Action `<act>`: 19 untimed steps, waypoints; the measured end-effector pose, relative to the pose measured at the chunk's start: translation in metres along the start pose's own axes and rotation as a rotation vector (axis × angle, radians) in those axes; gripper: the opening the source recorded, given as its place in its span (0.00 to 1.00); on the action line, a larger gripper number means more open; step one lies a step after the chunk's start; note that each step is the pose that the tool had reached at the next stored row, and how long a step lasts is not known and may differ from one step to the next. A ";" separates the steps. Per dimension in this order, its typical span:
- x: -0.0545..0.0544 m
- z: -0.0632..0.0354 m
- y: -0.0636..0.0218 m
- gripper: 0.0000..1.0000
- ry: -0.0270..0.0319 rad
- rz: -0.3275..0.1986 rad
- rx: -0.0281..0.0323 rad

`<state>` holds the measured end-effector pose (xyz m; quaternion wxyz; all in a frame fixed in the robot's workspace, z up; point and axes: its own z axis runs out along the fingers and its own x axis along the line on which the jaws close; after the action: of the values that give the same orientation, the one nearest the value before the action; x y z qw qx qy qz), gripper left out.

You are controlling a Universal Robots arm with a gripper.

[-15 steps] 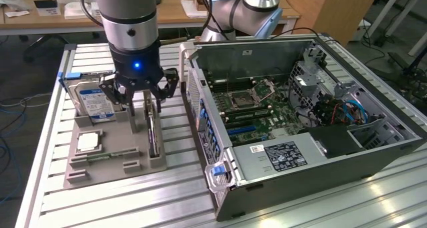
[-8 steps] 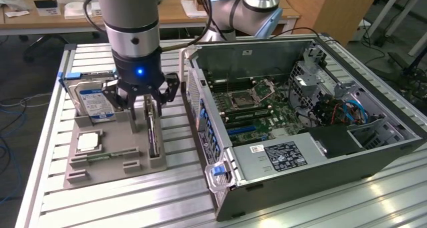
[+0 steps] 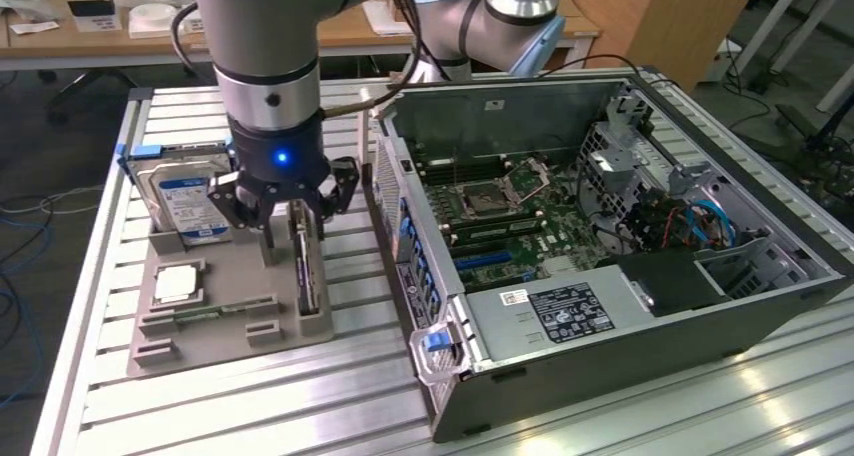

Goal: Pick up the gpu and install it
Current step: 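Pick up the gpu and move the gpu toward the slot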

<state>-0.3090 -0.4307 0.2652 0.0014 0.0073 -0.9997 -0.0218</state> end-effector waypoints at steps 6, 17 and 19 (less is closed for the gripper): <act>0.000 0.0108 -0.0005 0.59 -0.0021 0.050 -0.0001; -0.001 0.0311 0.0027 0.59 -0.0022 0.052 0.0007; -0.001 0.0347 0.0033 0.59 -0.0022 0.052 0.0008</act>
<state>-0.3078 -0.4259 0.2307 0.0009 -0.0186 -0.9996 -0.0213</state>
